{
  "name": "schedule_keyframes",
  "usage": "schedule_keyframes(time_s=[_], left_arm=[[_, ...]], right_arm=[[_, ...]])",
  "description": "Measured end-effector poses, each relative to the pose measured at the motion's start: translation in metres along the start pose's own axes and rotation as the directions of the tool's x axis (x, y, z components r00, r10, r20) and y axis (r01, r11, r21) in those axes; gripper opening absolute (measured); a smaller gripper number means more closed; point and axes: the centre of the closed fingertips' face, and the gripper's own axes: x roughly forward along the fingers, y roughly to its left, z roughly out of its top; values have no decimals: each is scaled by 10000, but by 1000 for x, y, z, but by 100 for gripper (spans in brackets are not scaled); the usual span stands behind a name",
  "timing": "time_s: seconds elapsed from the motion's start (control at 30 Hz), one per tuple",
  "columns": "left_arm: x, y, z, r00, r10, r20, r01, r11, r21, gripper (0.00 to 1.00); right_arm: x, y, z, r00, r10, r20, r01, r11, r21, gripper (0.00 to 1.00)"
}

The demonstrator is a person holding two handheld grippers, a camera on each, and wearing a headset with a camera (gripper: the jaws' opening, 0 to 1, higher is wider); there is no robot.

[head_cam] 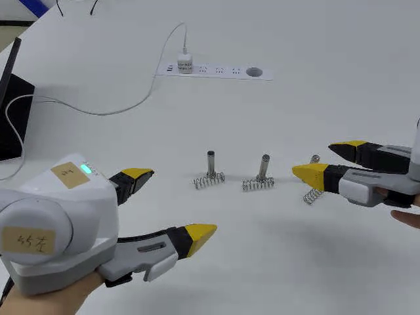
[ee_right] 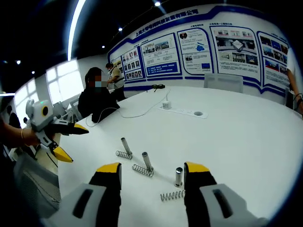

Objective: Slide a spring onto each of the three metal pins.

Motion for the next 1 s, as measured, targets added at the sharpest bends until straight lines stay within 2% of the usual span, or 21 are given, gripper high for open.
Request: schedule_keyframes(time_s=[0.2, 0.33, 0.53, 0.73, 0.9, 1.0], left_arm=[[13, 6, -3, 9998, -185, -107, 189, 9992, 354, 67], [23, 6, -6, 9991, -377, -170, 387, 9975, 585, 65], [37, 8, -9, 9979, -636, -152, 645, 9954, 708, 60], [50, 13, -15, 9969, -730, -291, 754, 9929, 919, 57], [60, 18, -22, 9948, -836, -588, 894, 9907, 1026, 53], [65, 21, -24, 9938, -932, -606, 995, 9886, 1126, 50]], right_arm=[[-8, 10, -2, 9994, 247, 225, -242, 9995, -219, 57], [-11, 11, -7, 9985, 326, 439, -325, 9995, -37, 57], [-18, 17, -16, 9978, 466, 477, -468, 9989, 36, 58], [-23, 25, -25, 9976, 540, 435, -529, 9983, -246, 60], [-24, 31, -32, 9971, 642, 403, -639, 9979, -103, 66], [-25, 34, -35, 9968, 716, 363, -713, 9974, -110, 69]])
